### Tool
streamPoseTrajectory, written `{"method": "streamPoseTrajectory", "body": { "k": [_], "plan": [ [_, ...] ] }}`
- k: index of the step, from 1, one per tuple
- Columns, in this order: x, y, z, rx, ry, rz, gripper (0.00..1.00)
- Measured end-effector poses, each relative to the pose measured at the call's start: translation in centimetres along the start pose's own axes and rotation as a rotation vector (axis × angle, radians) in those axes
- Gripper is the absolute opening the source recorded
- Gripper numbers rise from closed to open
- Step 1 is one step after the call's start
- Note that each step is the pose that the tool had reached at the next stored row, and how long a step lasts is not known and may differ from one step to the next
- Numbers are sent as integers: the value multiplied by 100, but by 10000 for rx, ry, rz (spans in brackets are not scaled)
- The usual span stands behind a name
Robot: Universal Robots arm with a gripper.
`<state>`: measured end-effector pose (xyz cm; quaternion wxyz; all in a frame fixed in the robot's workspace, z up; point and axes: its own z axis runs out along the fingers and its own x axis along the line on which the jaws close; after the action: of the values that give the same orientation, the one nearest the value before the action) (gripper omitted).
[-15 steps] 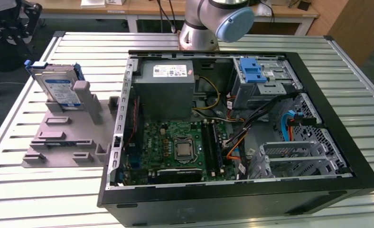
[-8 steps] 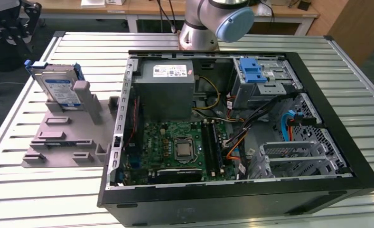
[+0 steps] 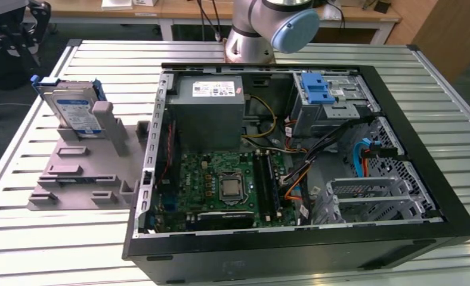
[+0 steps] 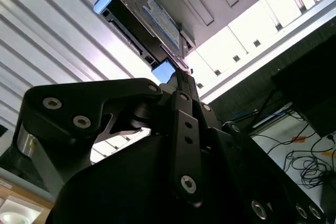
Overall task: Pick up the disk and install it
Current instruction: 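Pick up the disk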
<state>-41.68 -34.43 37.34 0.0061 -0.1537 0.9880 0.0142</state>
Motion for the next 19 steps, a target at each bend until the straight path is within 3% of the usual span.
{"method": "streamPoseTrajectory", "body": {
  "k": [19],
  "plan": [
    [25, 8, 0, -11, 78, -2590, 11]
  ]
}}
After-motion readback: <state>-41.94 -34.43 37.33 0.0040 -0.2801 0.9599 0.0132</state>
